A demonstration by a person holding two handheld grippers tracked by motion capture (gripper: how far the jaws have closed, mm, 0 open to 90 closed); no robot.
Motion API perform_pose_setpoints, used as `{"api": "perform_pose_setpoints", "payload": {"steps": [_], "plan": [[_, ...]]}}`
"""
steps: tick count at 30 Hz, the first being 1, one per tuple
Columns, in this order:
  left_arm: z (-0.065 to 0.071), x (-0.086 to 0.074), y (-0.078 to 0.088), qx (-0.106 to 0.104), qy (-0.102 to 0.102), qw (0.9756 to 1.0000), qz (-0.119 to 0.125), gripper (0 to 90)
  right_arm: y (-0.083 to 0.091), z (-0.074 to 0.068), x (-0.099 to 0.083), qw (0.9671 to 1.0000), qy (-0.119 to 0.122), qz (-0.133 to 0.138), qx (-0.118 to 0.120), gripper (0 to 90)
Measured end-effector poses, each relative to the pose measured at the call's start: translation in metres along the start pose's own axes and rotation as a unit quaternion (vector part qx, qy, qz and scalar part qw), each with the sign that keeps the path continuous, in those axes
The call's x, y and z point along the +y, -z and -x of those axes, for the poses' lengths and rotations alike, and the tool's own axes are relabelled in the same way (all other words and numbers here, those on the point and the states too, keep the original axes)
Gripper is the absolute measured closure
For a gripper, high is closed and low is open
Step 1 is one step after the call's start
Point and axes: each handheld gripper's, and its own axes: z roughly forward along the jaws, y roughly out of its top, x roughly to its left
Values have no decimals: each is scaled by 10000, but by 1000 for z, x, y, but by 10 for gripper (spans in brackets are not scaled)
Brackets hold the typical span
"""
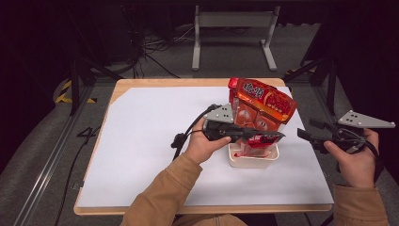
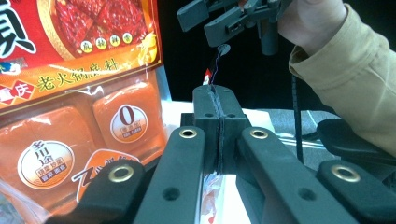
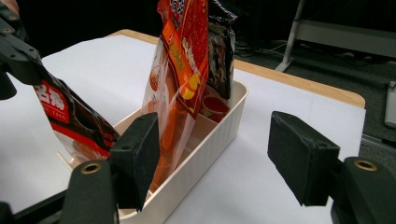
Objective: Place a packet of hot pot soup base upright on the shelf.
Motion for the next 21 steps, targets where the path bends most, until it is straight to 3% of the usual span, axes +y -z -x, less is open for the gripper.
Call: {"api": "perform_pose_setpoints", "payload": {"steps": [21], "plan": [[-9,-22,-2,191,290,9983,-459,885,-8,2,6,10000,-1,25,79,341]]}}
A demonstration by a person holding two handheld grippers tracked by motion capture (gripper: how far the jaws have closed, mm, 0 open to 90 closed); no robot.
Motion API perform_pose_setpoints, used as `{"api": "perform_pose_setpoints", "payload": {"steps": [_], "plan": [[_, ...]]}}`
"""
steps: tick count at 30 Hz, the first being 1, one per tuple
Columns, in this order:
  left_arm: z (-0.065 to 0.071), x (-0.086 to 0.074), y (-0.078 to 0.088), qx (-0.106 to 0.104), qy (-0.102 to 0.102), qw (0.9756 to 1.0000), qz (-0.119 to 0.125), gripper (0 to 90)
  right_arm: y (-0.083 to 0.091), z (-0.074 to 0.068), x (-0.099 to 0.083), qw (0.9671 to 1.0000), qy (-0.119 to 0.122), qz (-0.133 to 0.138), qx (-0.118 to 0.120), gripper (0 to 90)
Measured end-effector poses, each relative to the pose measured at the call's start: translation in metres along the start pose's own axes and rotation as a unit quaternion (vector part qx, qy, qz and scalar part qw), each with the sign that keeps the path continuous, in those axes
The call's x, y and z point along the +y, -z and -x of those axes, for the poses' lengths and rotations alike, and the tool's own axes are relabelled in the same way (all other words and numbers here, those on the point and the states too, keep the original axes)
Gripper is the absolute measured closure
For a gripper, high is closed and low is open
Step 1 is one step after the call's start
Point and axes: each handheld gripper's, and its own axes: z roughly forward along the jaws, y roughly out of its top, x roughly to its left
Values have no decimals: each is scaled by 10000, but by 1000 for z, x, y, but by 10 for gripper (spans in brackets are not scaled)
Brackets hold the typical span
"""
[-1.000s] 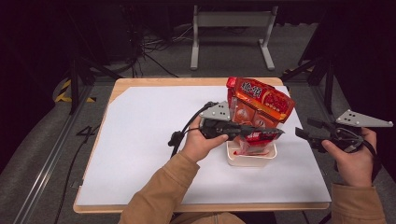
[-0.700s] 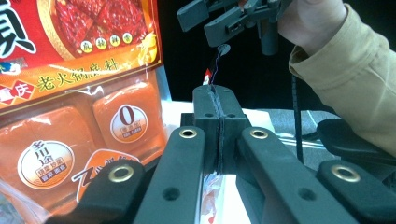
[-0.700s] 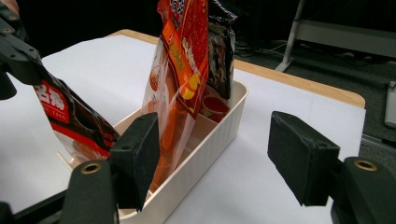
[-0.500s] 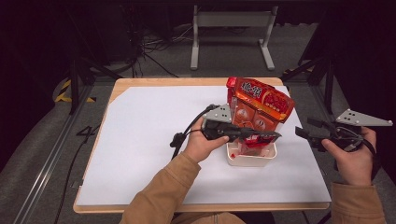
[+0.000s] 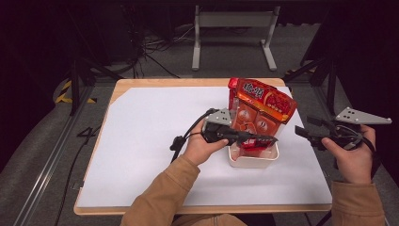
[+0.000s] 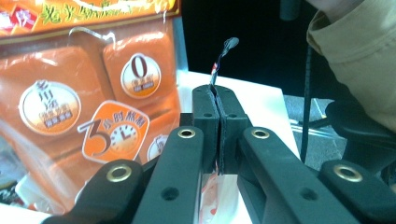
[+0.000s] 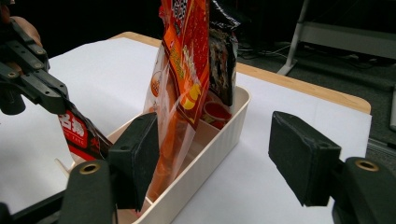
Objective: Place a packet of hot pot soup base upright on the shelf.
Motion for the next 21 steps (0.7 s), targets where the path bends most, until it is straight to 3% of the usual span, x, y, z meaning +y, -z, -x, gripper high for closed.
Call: {"api": "perform_pose_setpoints", "payload": {"steps": [7,11,14,21], "plan": [[-4,-5,2,-4,242,9997,-48,842,-4,-1,1,10000,25,-12,46,339],[-2,-5,3,-67,300,9995,34,669,-4,-1,2,10000,20,-19,51,339],[2,-4,3,54,251,9997,32,493,-5,-1,2,10000,29,-32,56,338],[8,-1,13,273,194,9993,162,343,-7,-2,1,10000,42,-51,69,329]]}}
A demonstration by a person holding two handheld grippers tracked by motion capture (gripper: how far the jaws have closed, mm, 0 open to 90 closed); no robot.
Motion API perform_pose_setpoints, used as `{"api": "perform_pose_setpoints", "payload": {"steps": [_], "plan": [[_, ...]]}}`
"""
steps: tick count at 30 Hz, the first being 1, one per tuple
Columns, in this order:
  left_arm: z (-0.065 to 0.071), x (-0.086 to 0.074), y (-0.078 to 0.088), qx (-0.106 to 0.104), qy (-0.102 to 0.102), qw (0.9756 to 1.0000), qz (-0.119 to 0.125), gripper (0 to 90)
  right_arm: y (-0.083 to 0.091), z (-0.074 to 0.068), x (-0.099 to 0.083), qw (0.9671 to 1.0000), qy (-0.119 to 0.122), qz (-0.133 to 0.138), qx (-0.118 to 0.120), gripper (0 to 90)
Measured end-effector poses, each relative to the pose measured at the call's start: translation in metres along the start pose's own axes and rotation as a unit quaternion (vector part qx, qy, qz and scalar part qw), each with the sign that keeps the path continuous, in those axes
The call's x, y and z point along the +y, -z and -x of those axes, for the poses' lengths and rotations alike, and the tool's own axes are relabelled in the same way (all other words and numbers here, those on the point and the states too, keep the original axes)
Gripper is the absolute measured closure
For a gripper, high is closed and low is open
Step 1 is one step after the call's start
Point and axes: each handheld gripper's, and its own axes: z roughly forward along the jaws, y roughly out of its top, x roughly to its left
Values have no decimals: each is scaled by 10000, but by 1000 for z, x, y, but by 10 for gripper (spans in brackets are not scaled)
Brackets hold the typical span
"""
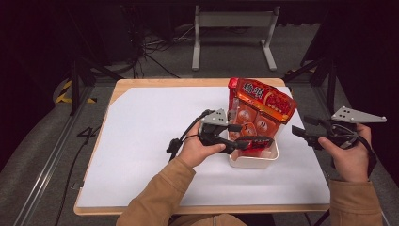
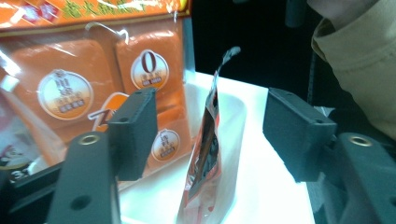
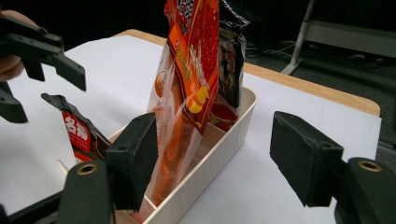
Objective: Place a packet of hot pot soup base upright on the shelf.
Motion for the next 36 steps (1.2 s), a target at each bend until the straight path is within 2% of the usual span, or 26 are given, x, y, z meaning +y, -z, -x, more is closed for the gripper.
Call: {"api": "perform_pose_setpoints", "payload": {"steps": [3,4,5,6,11,19,26,30,32,36], "plan": [[1,1,7,57,37,10000,57,326,0,0,0,10000,5,6,1,325],[2,3,12,176,71,9998,49,327,0,0,0,10000,9,4,1,324],[2,3,12,176,71,9998,49,327,0,0,0,10000,1,-1,-2,323],[2,4,20,278,62,9996,31,326,0,0,-1,10000,-1,1,-7,322],[1,5,36,408,130,9991,64,309,0,-1,-2,10000,-2,-25,-8,320],[5,-1,84,833,157,9962,177,292,-2,-2,-3,10000,-5,-54,20,312],[10,-14,122,1231,154,9921,172,263,-6,-3,-3,10000,46,-71,46,301],[10,-22,143,1510,178,9882,172,242,-7,-4,-3,9999,66,-72,67,298],[11,-24,147,1547,243,9875,182,233,-8,-4,-3,9999,71,-67,66,296],[10,-34,167,1766,275,9838,137,224,-9,-3,-4,9999,90,-41,86,292]]}}
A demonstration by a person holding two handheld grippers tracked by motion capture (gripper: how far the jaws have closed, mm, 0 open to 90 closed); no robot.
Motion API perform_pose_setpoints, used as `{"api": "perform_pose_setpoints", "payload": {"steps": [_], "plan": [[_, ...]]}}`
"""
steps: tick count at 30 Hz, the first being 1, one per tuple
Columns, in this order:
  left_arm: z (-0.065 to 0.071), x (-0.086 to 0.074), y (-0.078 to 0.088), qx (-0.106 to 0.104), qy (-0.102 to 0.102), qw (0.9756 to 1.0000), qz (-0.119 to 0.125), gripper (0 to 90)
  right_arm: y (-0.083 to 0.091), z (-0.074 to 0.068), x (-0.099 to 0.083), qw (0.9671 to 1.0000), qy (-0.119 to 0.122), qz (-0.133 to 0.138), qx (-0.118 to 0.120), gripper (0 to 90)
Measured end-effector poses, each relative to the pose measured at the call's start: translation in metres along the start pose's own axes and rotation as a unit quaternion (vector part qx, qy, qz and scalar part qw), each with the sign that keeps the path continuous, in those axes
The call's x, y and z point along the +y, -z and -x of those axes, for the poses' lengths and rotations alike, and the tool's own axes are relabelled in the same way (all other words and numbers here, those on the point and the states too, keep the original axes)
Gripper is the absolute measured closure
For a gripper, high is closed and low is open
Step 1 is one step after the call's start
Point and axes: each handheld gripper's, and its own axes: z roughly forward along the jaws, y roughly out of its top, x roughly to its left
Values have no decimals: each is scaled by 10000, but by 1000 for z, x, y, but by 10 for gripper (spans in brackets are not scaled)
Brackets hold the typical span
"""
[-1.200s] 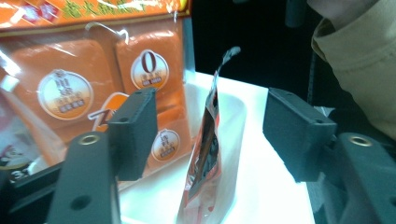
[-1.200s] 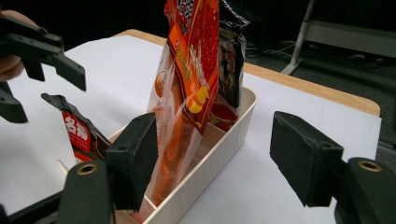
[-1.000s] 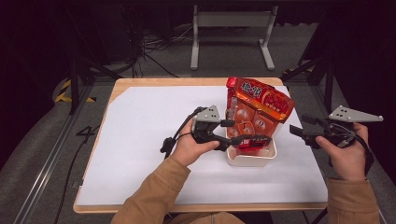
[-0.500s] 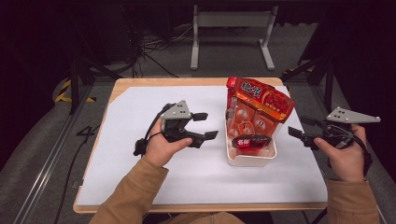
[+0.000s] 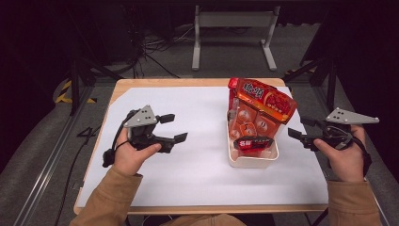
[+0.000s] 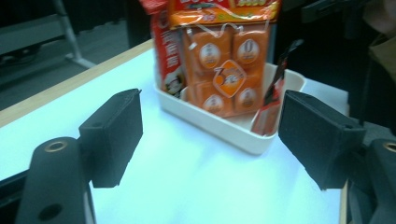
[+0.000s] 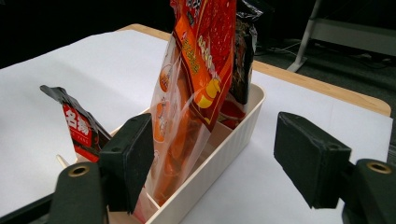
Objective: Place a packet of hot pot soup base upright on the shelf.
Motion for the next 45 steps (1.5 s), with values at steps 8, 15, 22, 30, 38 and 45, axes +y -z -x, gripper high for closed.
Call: {"api": "perform_pose_setpoints", "payload": {"steps": [8,15,22,30,38,45], "plan": [[-12,-14,28,306,192,9993,96,206,-1,-1,-3,10000,76,7,41,281],[-26,-27,51,701,340,9970,35,189,-3,1,-6,9999,79,-20,72,281],[-39,-43,66,935,461,9945,126,175,-4,4,-10,9999,130,-9,113,280],[-57,-66,76,1178,554,9913,171,156,-11,8,-16,9997,137,39,178,278],[-74,-88,76,1246,795,9888,225,137,-19,10,-23,9996,190,69,221,266],[-78,-93,78,1290,846,9877,271,126,-20,14,-26,9998,137,44,168,266]]}}
